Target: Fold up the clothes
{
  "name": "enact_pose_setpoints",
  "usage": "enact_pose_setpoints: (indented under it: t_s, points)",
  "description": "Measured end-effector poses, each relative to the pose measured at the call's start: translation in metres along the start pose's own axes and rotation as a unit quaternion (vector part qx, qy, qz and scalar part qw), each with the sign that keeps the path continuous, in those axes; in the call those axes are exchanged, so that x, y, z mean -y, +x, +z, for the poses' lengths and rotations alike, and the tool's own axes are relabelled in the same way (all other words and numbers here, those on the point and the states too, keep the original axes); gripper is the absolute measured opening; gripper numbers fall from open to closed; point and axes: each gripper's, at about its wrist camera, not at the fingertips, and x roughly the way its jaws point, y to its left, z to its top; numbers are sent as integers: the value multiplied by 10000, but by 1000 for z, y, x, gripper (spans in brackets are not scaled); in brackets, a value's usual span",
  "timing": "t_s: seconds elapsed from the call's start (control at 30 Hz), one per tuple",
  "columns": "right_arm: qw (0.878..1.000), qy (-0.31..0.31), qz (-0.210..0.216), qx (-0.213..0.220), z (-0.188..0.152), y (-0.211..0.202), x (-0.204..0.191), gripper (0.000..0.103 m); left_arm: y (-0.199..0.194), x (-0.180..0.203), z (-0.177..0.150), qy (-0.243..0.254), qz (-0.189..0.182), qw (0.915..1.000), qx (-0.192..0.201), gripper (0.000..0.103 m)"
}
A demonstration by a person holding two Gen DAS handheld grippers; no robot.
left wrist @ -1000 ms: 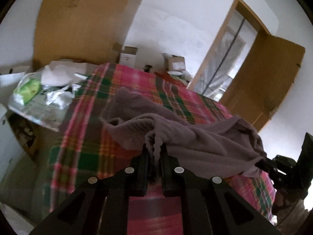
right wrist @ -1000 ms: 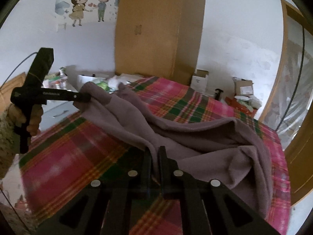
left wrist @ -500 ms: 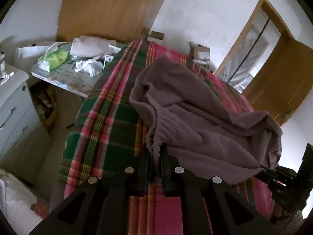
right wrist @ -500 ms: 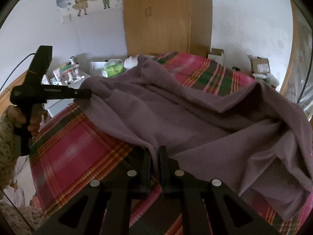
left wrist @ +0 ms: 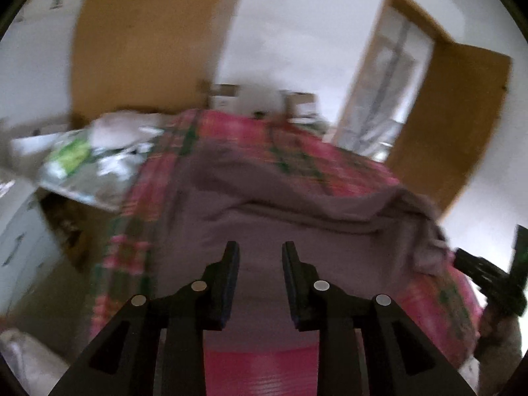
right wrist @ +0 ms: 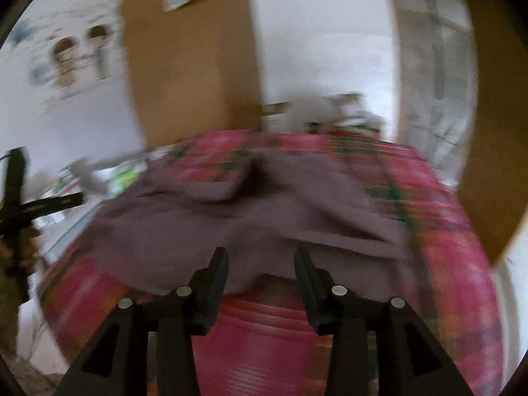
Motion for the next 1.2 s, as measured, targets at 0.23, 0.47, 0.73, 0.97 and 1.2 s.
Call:
enact_pose_setpoints:
  t_s: [0.23, 0.47, 0.73, 0.97, 1.2]
  points:
    - [9931, 677, -939, -160, -13, 3, 66, 49, 59, 82, -1, 658, -1082, 9895, -703, 28]
    - [9923, 951, -585, -543, -15, 34, 81, 52, 112, 144, -7, 1147, -1391, 9751, -1289, 28]
    - [9947, 835, -312, -519, -5, 51, 78, 7, 146, 149, -12, 1026, -1202, 9720, -1737, 28]
    - [9960, 486, -731, 163, 29, 23, 77, 7, 160, 148, -12, 884, -1157, 9689, -2001, 28]
    - [9909, 25, -1186, 629, 44, -17, 77, 7, 165, 149, -13, 755, -1201, 9674, -2100, 28]
